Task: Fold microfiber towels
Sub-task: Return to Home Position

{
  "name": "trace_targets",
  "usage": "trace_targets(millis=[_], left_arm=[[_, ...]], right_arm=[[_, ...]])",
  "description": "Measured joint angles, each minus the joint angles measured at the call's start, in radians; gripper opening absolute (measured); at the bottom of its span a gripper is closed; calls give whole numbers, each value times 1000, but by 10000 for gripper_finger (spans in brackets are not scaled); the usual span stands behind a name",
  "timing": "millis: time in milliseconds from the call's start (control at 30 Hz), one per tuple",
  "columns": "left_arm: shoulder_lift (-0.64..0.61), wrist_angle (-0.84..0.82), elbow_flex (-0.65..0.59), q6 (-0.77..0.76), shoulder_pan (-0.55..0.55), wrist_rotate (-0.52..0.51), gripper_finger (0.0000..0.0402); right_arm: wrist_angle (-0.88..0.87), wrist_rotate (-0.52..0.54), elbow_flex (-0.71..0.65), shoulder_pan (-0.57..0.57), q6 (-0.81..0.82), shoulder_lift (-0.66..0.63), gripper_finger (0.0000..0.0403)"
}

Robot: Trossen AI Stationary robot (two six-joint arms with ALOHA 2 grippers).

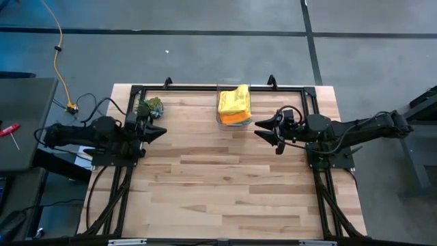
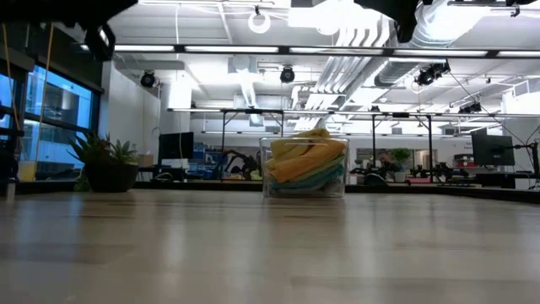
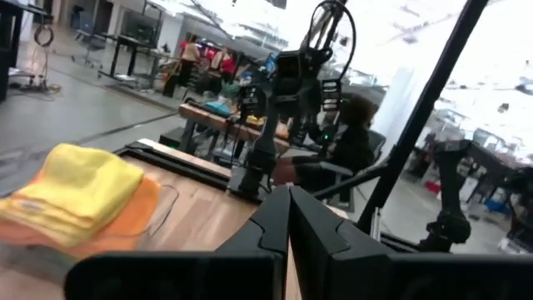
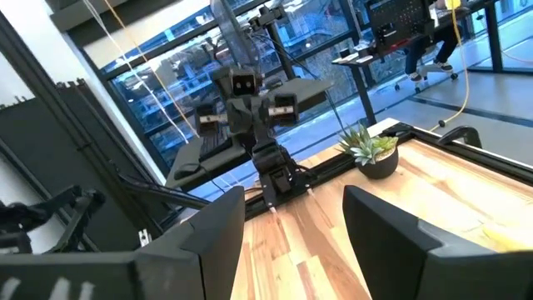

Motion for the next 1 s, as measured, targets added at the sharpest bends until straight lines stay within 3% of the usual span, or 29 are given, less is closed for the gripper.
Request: trace_targets(millis=[233, 433, 600, 767, 933, 1000], left_arm=[[-232, 10, -177, -44, 34, 7, 0], [-225, 137, -297, -87, 56, 56, 0], [-230, 62, -318, -99, 78, 57, 0], [-233, 72, -319, -112, 94, 116, 0], [-207, 18, -318, -138, 96, 52, 0], [-198, 19, -317, -140, 95, 51, 0]], right_arm=[[-20, 3, 0, 0, 26, 0, 197], [-25, 2, 0, 0, 54, 0, 197], [-48, 1, 2, 0, 100, 3, 181], [-103, 0, 2, 0, 182, 6, 131], [-241, -73, 2, 0, 274, -2, 30], [-302, -90, 2, 0, 282, -14, 9]])
